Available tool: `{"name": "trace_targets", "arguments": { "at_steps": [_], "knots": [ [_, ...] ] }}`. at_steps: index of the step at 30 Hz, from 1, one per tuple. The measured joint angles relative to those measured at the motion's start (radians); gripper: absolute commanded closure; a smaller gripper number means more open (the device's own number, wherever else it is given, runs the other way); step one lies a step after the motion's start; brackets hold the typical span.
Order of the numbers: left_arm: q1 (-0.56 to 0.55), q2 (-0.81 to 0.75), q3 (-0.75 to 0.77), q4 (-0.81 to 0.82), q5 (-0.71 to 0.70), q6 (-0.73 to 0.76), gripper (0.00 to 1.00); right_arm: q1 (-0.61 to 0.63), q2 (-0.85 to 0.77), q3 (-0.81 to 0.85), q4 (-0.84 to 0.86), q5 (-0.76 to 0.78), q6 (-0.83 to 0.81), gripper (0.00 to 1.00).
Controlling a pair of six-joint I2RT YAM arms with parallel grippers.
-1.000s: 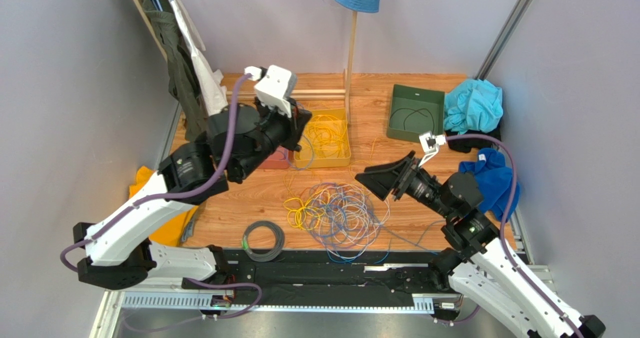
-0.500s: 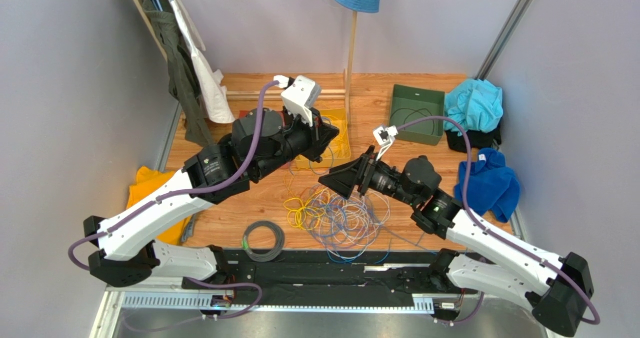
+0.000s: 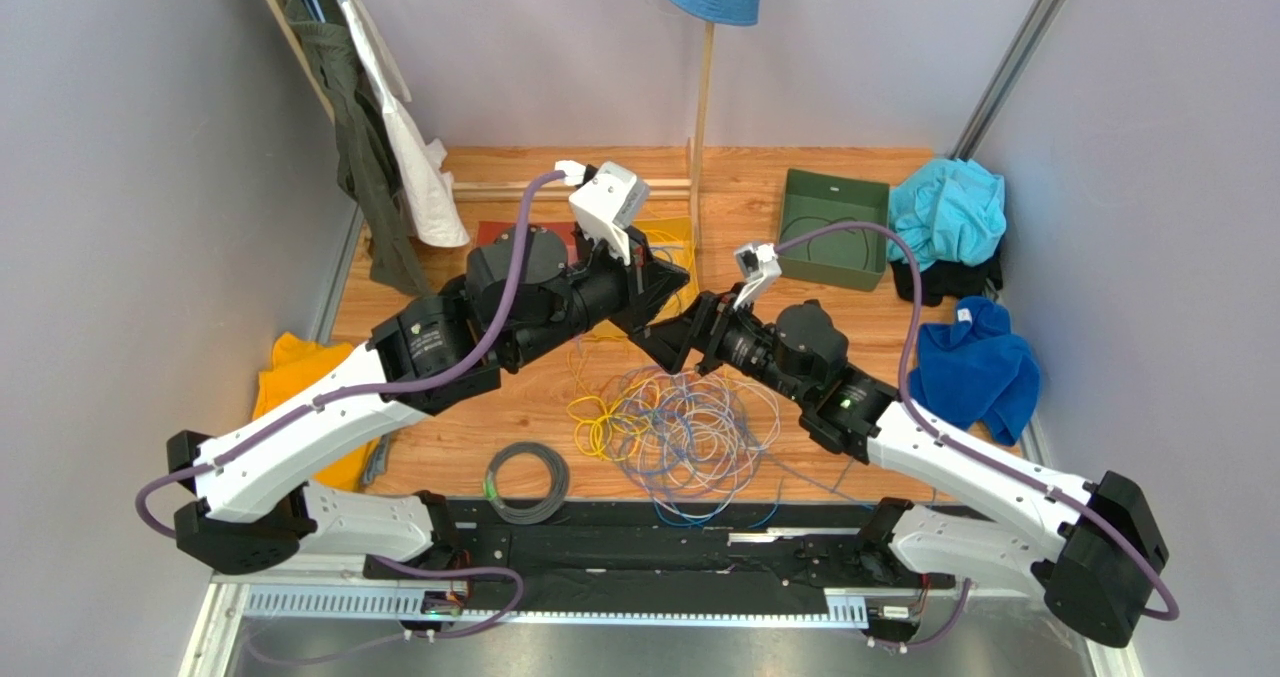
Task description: Untangle the cables
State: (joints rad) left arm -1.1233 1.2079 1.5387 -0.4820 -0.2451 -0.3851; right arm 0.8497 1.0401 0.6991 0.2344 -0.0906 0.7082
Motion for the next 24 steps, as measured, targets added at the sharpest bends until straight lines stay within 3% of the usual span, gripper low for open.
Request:
{"name": "trace_targets", "arguments": {
  "at_steps": [9,16,19,20,24],
  "knots": [
    [-0.003,-0.04,-0.051,0.0,-0.01,-0.005,1.0,0.0,-0.103,-0.052,0.072,0.024,-0.006,0.2],
    [-0.01,-0.057,-0.082,0.008,0.0,-0.027,1.0,0.0,-0.057,-0.051,0.09,0.039,-0.01,0.21],
    [-0.022,-0.06,-0.083,0.009,0.005,-0.032,1.0,0.0,0.012,-0.044,0.096,0.038,-0.01,0.34],
    [-0.025,-0.062,-0.083,0.009,0.006,-0.033,1.0,0.0,0.031,-0.041,0.095,0.038,-0.01,0.47],
    [-0.032,-0.078,-0.083,0.008,0.005,-0.032,1.0,0.0,0.06,-0.038,0.069,0.064,-0.024,0.78]
  ]
}}
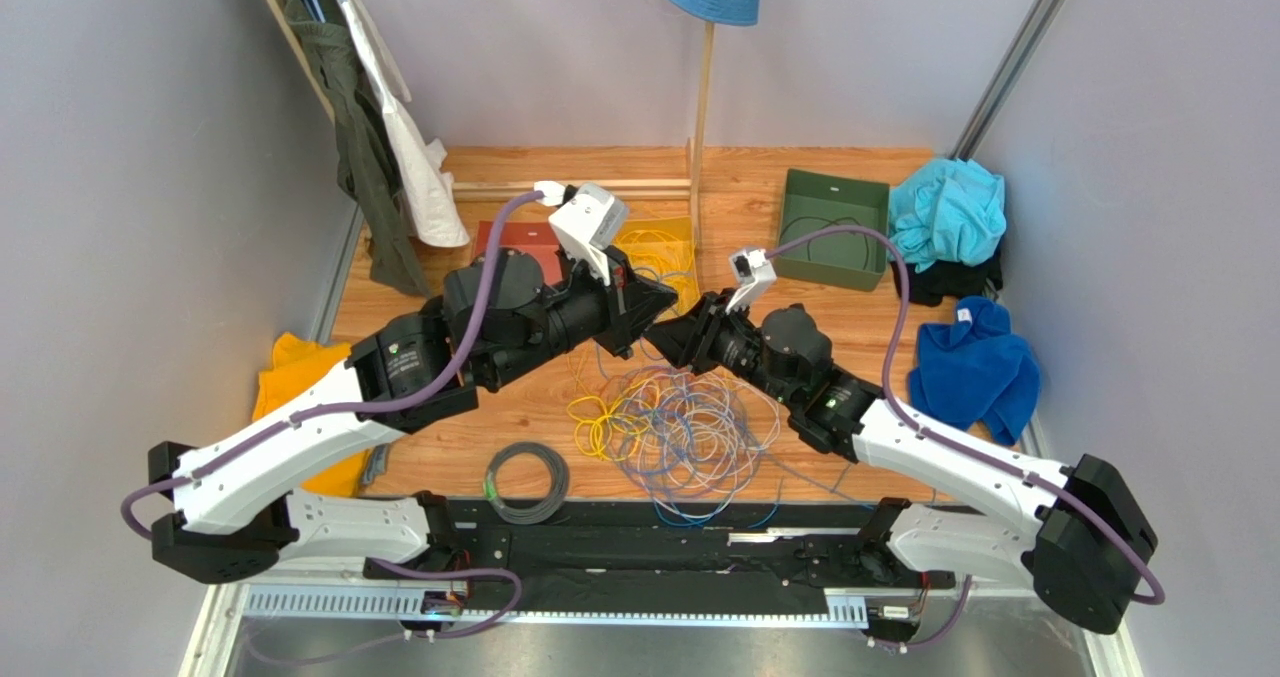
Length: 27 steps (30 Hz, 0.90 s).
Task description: Untangle the cables
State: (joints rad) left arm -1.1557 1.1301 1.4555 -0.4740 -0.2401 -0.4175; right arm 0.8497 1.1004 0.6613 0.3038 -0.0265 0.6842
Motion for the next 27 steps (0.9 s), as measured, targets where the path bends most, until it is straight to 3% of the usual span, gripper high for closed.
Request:
{"name": "trace_targets", "arguments": {
  "at_steps": [2,4,10,21,24,27],
  "knots": [
    [-0.001,-0.016,0.0,-0.001,-0.015,0.002,1.0,0.0,-0.008,0.0,-0.026,0.036,-0.008,0.85],
    [-0.001,-0.037,0.0,-0.005,-0.039,0.008,1.0,0.0,-0.025,0.0,-0.065,0.076,-0.016,0.85],
    [-0.001,-0.104,0.041,-0.037,-0.137,0.061,1.0,-0.012,-0.119,-0.002,-0.192,0.188,-0.054,0.8],
    [-0.001,-0.118,0.277,-0.113,-0.31,0.209,1.0,-0.035,-0.202,-0.079,-0.347,0.284,-0.084,0.69],
    [-0.001,-0.119,0.32,-0.117,-0.351,0.247,1.0,-0.04,-0.236,-0.101,-0.376,0.291,-0.089,0.65],
    [-0.001,-0.12,0.334,-0.118,-0.38,0.269,1.0,-0.04,-0.265,-0.112,-0.383,0.286,-0.091,0.49]
  ]
}}
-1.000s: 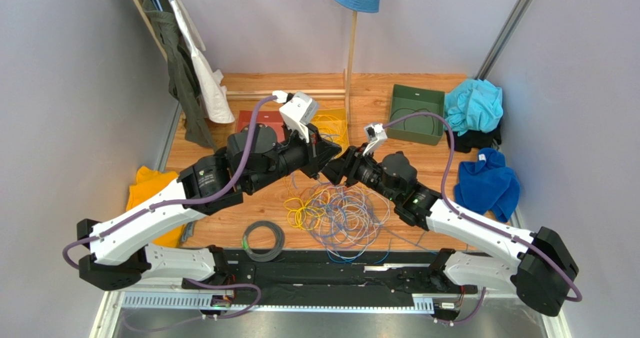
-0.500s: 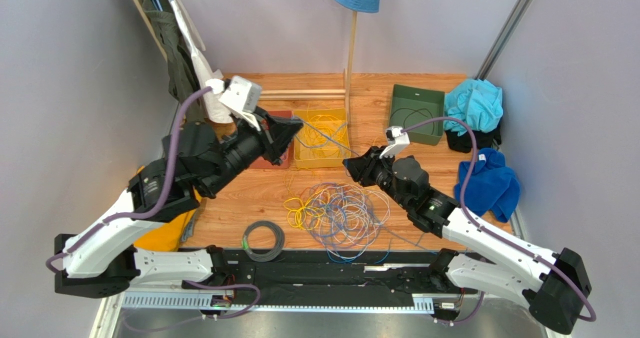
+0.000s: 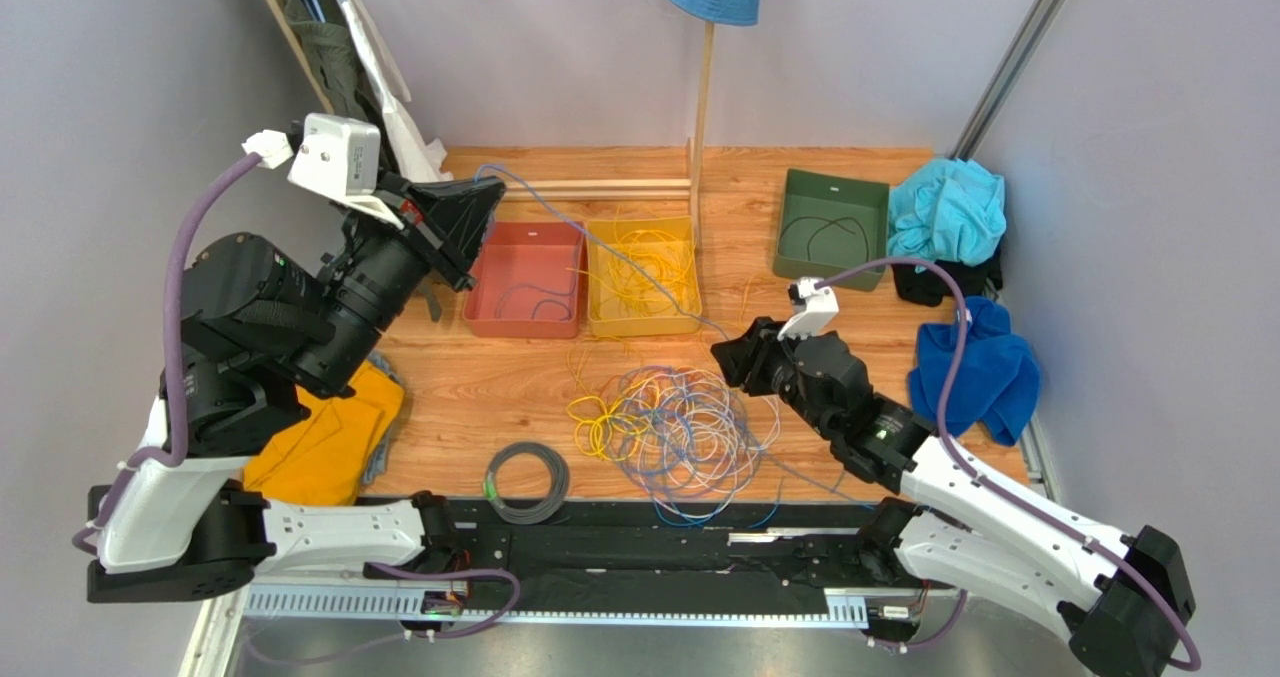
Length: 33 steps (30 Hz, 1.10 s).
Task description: Untangle the cables
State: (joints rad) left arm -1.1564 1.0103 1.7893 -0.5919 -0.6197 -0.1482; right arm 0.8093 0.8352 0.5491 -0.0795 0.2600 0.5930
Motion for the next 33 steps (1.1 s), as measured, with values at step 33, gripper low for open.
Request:
{"name": "trace_targets", "arguments": {
  "at_steps": [33],
  "knots": [
    [0.634,0.423,0.136,-0.071,0.166,0.002,1.0,-0.001,-0.461,0.143,-0.443,-0.097,-0.019,0.38]
  ]
}}
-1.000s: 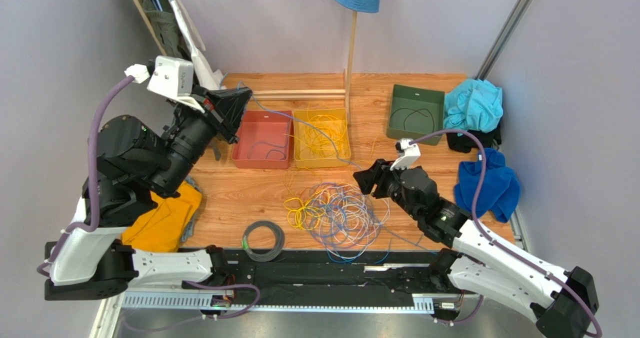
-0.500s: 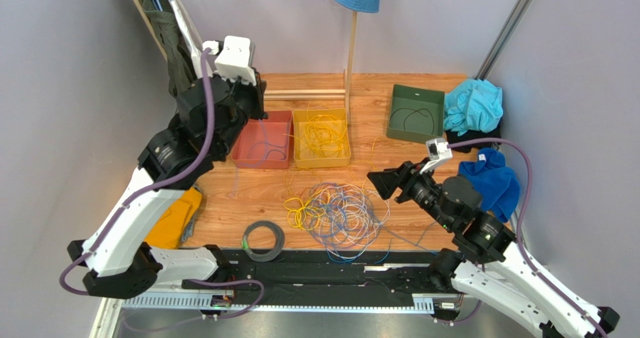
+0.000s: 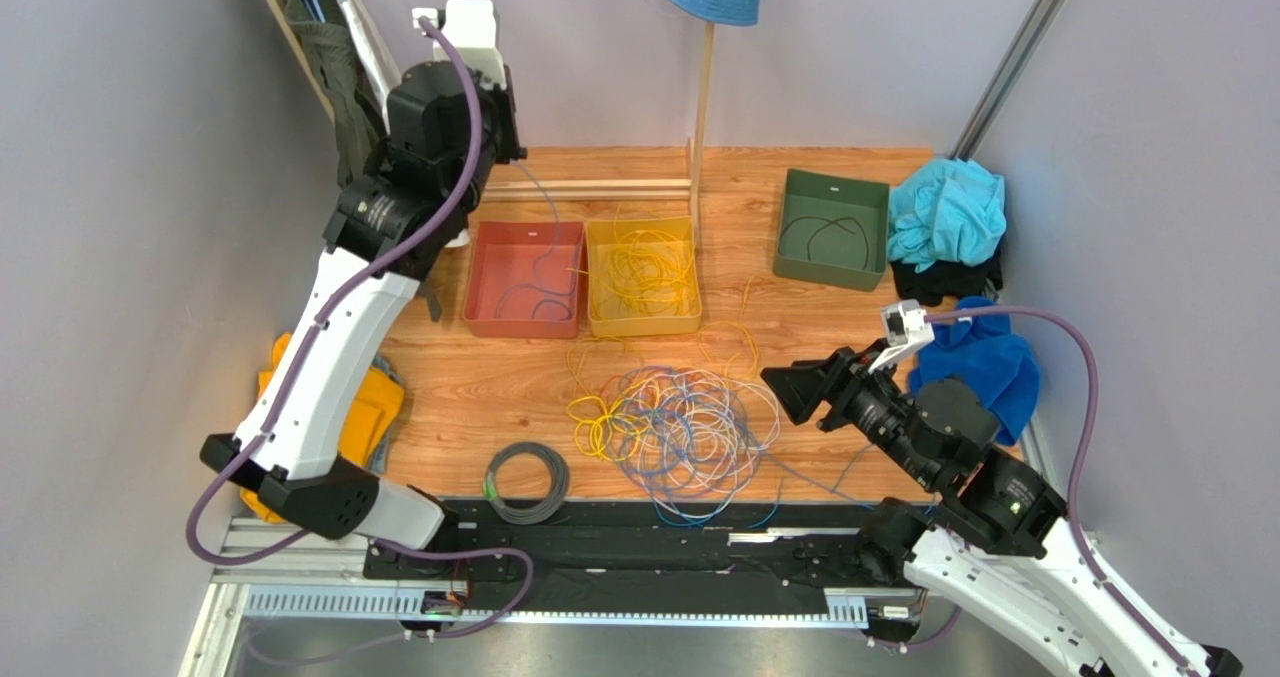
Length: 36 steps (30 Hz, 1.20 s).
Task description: Untangle the cables
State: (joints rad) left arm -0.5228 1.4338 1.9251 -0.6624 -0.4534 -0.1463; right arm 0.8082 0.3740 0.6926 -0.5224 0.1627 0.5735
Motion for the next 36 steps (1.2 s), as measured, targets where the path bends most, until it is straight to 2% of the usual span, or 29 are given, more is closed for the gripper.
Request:
{"name": "trace_targets", "arguments": {
  "at_steps": [8,17,21,32,36],
  "knots": [
    [0.109,0.127,0.128,0.02,0.042,0.005,1.0,0.0,-0.005,-0.002,-0.029,0.022,-0.016,0.39],
    [0.148,0.2,0.102,0.064,0.071,0.012,1.0,0.0,-0.002,-0.022,-0.037,0.055,-0.044,0.39],
    [0.153,0.196,-0.001,0.15,0.071,0.014,1.0,0.0,-0.002,-0.05,-0.036,0.055,-0.045,0.39],
    [0.159,0.169,-0.465,0.303,0.105,-0.09,1.0,0.0,-0.002,-0.09,-0.033,0.055,-0.043,0.39],
    [0.159,0.11,-0.536,0.313,0.113,-0.121,1.0,0.0,-0.009,-0.104,-0.028,0.054,-0.039,0.4]
  ]
}}
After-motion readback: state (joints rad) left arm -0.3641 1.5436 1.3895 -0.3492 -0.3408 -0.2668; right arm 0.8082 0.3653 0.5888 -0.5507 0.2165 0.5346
